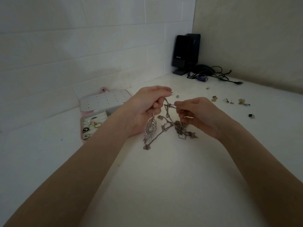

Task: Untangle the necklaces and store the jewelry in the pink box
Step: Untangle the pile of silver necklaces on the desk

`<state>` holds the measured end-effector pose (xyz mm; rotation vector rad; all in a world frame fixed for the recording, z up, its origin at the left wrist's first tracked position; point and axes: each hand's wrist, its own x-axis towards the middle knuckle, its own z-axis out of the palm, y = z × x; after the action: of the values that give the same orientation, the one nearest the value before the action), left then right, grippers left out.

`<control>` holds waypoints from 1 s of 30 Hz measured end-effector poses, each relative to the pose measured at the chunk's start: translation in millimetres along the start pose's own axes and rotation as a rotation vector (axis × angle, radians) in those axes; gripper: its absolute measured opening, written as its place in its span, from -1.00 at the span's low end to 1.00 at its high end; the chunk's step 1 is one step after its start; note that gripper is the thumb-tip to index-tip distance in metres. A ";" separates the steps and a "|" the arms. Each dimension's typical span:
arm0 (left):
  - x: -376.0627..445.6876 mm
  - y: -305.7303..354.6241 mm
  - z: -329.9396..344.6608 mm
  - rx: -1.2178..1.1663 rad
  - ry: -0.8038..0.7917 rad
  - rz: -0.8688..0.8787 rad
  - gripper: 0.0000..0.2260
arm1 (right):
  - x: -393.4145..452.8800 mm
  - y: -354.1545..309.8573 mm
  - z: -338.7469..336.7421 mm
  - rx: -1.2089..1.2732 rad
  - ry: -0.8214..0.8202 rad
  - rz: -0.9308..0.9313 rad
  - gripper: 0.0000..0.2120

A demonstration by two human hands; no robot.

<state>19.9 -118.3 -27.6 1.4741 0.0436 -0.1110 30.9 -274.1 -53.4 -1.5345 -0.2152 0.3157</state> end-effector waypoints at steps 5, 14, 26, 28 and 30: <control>-2.3 2.0 -3.4 0.438 0.027 0.055 -0.93 | 0.6 -4.1 -4.8 0.267 0.030 -0.023 -0.91; -6.9 0.3 0.0 0.627 0.042 0.202 -0.84 | 1.0 -5.1 -6.9 0.365 0.073 -0.029 -0.95; 1.1 -9.1 0.7 0.611 0.148 0.250 -0.90 | -2.9 -8.9 -6.1 0.390 -0.209 0.007 -0.87; -1.2 -4.6 -1.7 0.541 0.106 0.203 -0.91 | -1.1 -8.1 -8.9 0.361 -0.120 0.012 -0.82; -4.3 -2.0 -1.7 0.518 0.072 0.185 -0.92 | 0.3 -5.3 -8.8 0.235 -0.033 -0.048 -0.81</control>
<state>15.5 -116.7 -29.3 1.9910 -0.0686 0.0888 34.5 -282.3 -48.3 -1.2914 -0.2318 0.3167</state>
